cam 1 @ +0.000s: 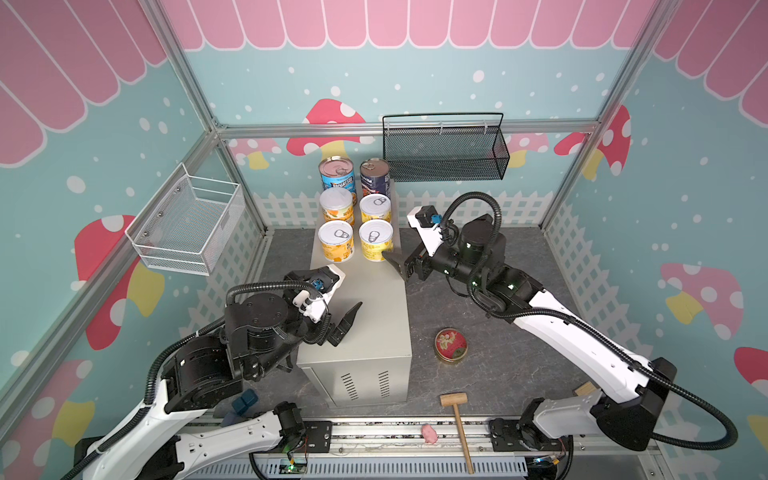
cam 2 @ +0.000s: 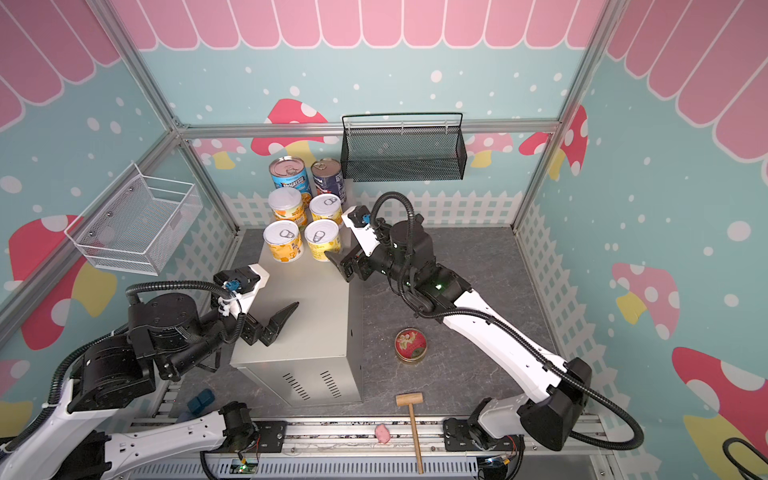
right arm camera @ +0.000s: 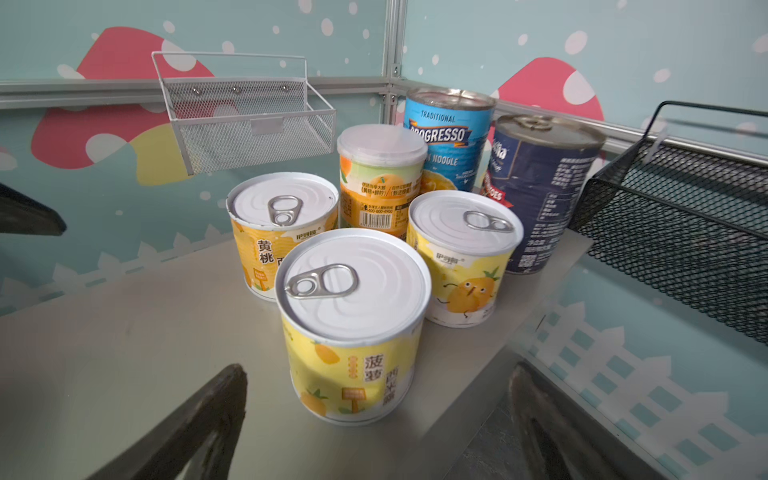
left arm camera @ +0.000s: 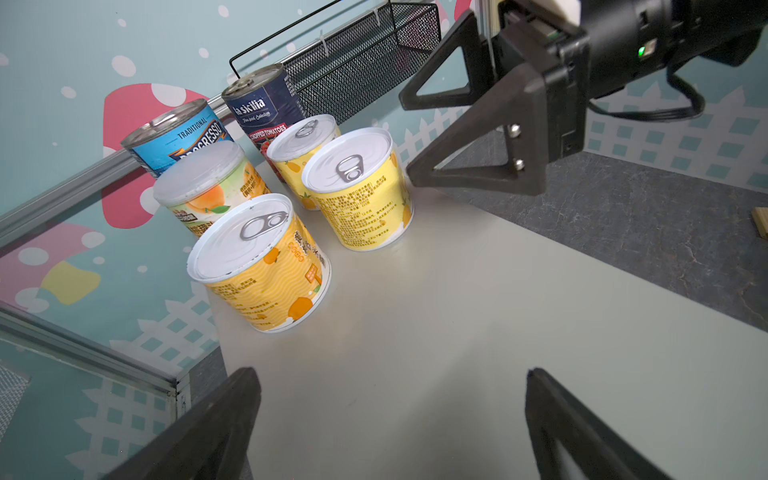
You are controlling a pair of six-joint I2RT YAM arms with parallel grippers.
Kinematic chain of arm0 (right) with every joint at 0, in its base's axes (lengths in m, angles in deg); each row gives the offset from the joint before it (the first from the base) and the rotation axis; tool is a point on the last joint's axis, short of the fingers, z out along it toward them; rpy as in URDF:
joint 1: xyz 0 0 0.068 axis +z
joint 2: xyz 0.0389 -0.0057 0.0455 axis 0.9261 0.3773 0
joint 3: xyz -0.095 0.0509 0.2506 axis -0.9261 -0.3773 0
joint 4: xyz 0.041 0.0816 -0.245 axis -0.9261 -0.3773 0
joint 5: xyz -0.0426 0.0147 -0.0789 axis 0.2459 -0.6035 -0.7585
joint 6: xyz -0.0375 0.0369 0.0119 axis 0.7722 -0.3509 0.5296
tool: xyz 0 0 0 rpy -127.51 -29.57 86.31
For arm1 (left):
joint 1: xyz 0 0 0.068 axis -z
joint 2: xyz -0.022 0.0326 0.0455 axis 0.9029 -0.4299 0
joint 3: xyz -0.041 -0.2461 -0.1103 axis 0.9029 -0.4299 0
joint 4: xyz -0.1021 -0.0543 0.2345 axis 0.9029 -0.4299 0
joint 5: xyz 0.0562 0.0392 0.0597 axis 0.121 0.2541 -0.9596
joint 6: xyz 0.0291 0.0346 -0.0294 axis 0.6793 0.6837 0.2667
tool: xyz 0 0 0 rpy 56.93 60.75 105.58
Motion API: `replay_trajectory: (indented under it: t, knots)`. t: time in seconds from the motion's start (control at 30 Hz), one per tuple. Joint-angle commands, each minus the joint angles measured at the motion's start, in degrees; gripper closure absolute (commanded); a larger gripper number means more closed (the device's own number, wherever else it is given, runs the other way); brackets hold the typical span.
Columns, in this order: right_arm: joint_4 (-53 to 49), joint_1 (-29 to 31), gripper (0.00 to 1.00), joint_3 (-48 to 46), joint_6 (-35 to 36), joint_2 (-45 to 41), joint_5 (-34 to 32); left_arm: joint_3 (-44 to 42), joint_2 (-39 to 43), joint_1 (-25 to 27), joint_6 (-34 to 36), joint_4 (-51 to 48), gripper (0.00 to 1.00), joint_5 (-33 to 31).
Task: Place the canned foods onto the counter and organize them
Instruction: 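Open the right gripper and raise it off the yellow can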
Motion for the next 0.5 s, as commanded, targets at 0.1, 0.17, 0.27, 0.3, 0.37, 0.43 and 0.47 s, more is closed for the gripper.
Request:
replay_trajectory:
  t: [0.1, 0.17, 0.27, 0.3, 0.37, 0.43, 0.47]
  knots:
    - [-2.93, -0.85, 0.00, 0.56, -3.30, -0.50, -7.85, -0.98, 0.12, -0.31, 1.54, 0.87, 0.00, -0.72]
    - [-3.90, -1.10, 0.01, 1.33, -3.91, 0.24, -9.87, -1.07, 0.35, -0.38, 1.54, 0.80, 0.00, -0.83]
    - [-5.43, -1.36, 0.01, 2.69, -4.59, 1.56, -12.45, -1.33, 0.85, -0.31, 1.50, 0.91, 0.00, -0.74]
    - [-5.63, -1.38, 0.01, 2.86, -4.73, 1.91, -13.01, -1.38, 0.92, -0.37, 1.45, 0.86, 0.00, -0.83]
    - [-5.61, -1.38, 0.01, 3.14, -5.09, 2.33, -14.18, -1.49, 1.02, -0.35, 1.28, 0.78, 0.00, -0.74]
    - [-5.73, -1.46, 0.00, 3.41, -5.04, 2.63, -14.53, -1.51, 1.02, -0.39, 1.28, 0.69, 0.00, -0.66]
    - [-5.72, -1.47, 0.01, 3.59, -5.04, 2.97, -14.54, -1.59, 1.02, -0.34, 1.28, 0.74, 0.00, -0.57]
